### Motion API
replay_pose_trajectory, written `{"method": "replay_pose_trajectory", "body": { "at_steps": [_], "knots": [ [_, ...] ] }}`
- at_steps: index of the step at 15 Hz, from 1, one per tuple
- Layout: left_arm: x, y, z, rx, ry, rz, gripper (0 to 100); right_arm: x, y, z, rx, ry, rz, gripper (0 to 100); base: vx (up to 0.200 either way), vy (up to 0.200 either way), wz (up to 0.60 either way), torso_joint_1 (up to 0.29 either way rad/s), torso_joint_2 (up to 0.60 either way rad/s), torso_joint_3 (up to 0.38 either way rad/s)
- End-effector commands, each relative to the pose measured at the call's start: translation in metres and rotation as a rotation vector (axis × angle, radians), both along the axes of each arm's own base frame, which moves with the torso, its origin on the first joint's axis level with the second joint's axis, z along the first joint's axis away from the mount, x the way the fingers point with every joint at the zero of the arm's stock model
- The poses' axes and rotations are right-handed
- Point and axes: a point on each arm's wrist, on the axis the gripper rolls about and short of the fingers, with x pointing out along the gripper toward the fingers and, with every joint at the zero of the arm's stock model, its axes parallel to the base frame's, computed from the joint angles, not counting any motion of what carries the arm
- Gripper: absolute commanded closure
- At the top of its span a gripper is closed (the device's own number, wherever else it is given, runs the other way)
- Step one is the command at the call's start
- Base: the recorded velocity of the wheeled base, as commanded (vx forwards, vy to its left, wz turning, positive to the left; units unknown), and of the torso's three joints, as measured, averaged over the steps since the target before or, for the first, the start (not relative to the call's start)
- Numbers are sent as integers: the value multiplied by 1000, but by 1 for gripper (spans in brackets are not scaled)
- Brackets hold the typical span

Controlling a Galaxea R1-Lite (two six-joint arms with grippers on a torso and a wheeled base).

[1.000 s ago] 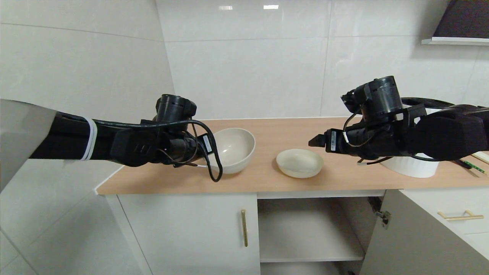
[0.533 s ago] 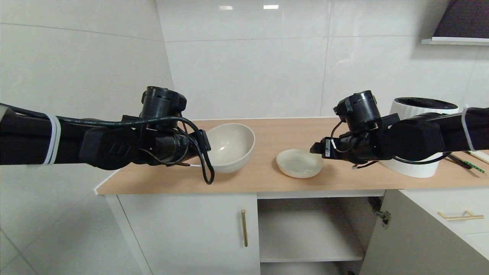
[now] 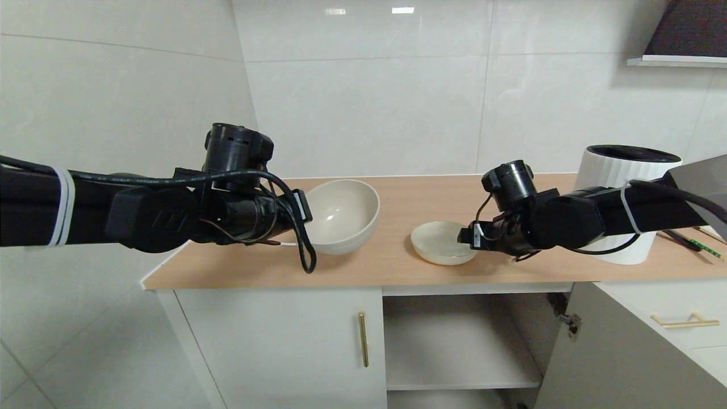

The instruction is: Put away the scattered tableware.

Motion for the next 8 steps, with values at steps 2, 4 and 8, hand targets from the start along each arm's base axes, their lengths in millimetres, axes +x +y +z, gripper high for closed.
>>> {"method": "replay_pose_trajectory", "body": {
  "at_steps": [2, 4, 8],
  "knots": [
    [-1, 0, 2, -2, -4, 1, 100, 2, 0, -4, 0, 10, -1, 100, 0, 0, 0, 0, 0, 0],
    [-1, 0, 2, -4, -4, 1, 100, 1, 0, -3, 6, 9, 3, 100, 0, 0, 0, 0, 0, 0],
    [-10, 3, 9, -12, -16, -7, 100, -3, -7, 11, 31, -13, -5, 100, 0, 0, 0, 0, 0, 0]
  ]
}}
